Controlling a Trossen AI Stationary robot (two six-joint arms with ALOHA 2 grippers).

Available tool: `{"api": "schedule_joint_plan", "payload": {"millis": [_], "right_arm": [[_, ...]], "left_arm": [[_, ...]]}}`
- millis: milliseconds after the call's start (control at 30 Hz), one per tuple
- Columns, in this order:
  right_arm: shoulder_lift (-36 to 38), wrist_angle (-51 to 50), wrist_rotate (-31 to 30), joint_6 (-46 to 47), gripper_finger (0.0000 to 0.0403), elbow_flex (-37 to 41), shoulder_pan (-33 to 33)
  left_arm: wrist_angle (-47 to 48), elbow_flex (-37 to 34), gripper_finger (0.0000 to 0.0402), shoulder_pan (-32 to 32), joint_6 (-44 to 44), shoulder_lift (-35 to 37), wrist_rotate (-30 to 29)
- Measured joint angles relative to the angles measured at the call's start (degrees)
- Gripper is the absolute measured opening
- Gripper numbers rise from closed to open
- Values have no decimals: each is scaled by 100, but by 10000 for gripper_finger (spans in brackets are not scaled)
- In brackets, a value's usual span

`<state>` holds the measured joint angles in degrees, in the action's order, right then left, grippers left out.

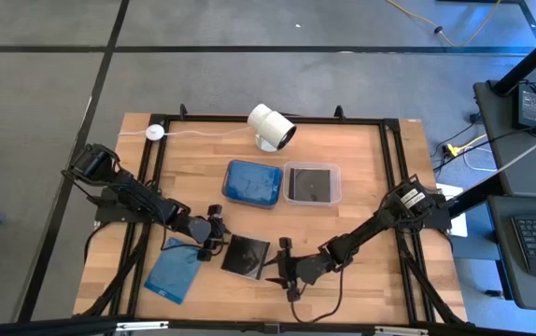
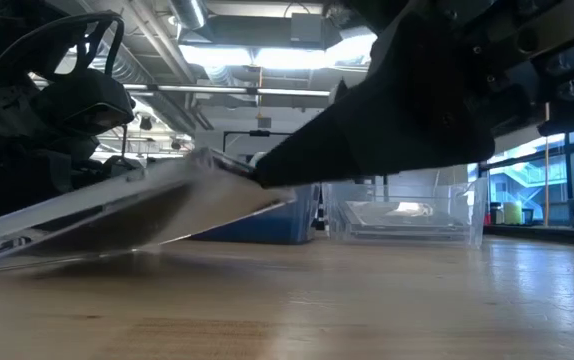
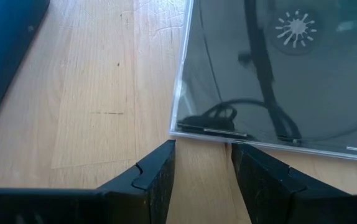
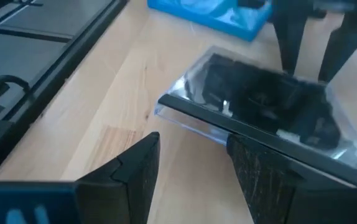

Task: Pick & place jewel cases by type
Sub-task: Put the black cd case into the transparent bin

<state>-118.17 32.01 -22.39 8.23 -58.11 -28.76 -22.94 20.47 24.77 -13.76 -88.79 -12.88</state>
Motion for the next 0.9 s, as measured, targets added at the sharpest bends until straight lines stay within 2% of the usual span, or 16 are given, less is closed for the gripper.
{"api": "schedule_joint_plan", "payload": {"millis": [267, 600, 767, 900], "right_arm": [[0, 231, -52, -1063, 204, 0, -1], [3, 680, -149, -3112, 204, -4, 7], [-1, 924, -159, -3635, 205, -2, 49], [-46, 799, -332, -3706, 205, 24, 170]], "left_arm": [[0, 0, 159, 2, 0, 0, -7], [0, 4, 158, 7, -2, -2, -46], [-1, 4, 157, 7, -5, -2, -50], [-74, 33, 157, 7, -39, -15, -36]]}}
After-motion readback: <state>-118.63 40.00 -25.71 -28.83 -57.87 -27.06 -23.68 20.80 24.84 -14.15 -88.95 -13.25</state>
